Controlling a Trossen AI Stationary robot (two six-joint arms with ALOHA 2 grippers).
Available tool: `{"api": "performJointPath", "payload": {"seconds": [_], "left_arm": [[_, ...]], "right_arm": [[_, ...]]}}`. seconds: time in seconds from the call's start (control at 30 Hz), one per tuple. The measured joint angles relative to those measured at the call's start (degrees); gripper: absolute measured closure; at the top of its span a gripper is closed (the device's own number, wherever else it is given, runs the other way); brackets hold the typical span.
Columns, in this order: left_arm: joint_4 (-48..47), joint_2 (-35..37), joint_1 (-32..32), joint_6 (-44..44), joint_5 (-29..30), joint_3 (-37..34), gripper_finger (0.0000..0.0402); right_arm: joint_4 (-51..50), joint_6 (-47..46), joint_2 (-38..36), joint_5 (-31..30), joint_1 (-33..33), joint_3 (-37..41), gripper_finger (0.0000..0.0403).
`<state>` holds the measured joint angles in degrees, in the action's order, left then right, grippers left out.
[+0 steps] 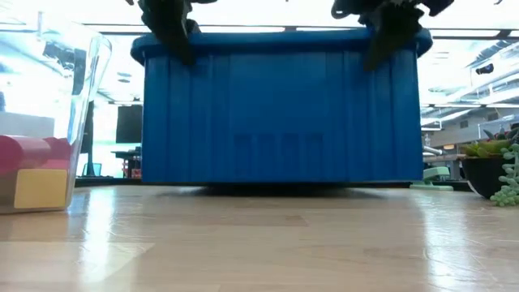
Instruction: Sort Items/Unsort Items
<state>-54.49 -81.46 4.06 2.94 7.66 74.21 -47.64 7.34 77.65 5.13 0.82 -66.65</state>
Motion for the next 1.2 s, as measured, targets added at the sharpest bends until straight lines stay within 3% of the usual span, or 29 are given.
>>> {"api": "performJointPath", "payload": {"seconds": [0.17, 0.37, 0.5, 0.63, 0.77, 0.97, 1.2], "left_arm": [[0.3, -1.5, 0.4, 0.4, -1.4, -0.3, 0.0259], [-1.8, -1.8, 0.4, -1.3, -2.8, 0.8, 0.0202], [-8.0, -1.4, 0.3, -0.9, -2.8, 6.0, 0.0178], [-11.4, 0.2, 0.3, -2.8, 4.1, 9.7, 0.0173], [-11.1, 4.0, -2.1, -5.6, 13.2, 10.0, 0.0173], [-7.7, 8.2, -7.8, -6.6, 17.2, 9.9, 0.0173], [-0.9, 9.2, -12.7, -9.6, 20.0, 9.9, 0.0173]], "right_arm": [[1.5, -1.0, 0.0, -0.2, 0.9, 1.9, 0.0229], [-0.5, -2.2, 0.0, -4.7, 0.4, -0.6, 0.0087], [-3.4, -2.0, 0.0, -5.1, -0.6, -7.4, 0.0044], [-1.8, 2.9, -0.3, -11.3, -3.4, -14.1, 0.0043], [6.3, 7.7, -0.1, -14.4, -9.5, -15.8, 0.0057], [17.0, 10.1, 3.1, -12.8, -22.0, -15.8, 0.0077], [24.8, 13.1, 13.4, -6.2, -32.0, -15.8, 0.0087]]}}
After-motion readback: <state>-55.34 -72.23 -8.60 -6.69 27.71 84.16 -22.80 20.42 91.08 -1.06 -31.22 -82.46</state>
